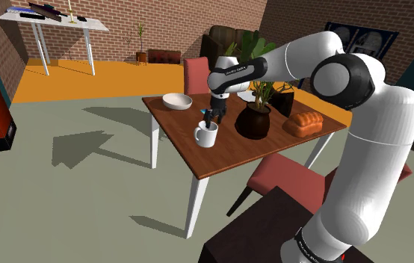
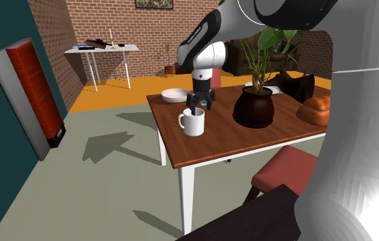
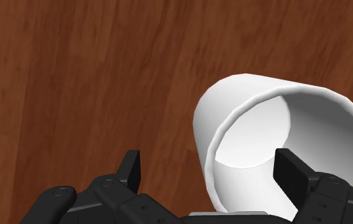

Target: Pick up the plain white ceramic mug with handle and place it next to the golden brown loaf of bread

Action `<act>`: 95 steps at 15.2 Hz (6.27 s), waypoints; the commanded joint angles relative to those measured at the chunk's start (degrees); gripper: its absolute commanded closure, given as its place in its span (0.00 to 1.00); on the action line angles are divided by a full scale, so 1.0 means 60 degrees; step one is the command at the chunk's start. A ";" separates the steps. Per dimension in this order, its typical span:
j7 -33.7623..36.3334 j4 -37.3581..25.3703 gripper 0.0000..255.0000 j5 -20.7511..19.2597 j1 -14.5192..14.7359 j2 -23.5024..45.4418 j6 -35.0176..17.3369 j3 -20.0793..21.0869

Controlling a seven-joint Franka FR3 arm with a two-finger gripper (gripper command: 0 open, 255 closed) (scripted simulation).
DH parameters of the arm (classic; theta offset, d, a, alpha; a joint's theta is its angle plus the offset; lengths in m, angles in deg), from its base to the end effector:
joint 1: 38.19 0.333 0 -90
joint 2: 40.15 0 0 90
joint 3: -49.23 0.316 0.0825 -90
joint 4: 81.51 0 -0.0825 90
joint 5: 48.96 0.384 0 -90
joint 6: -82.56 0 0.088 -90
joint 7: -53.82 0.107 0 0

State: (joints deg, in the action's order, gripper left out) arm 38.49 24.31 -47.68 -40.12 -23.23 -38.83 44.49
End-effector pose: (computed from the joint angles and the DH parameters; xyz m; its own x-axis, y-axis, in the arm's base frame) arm 0.6202 -0.0685 0.3646 0.9896 0.1421 -0.0230 0.1421 -0.9899 -0.0009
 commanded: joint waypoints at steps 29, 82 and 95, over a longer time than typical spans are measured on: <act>0.0037 -0.0607 1.00 -0.0052 0.0017 -0.0487 0.1088 -0.0013; -0.5469 -0.2056 1.00 -0.0074 -0.3013 -0.1955 0.3987 -0.2528; -0.8499 -0.4455 1.00 0.0843 -0.5041 0.0011 0.4601 -0.3625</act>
State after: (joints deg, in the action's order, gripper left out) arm -11.07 -0.96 -43.26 -69.23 -24.45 -11.50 23.10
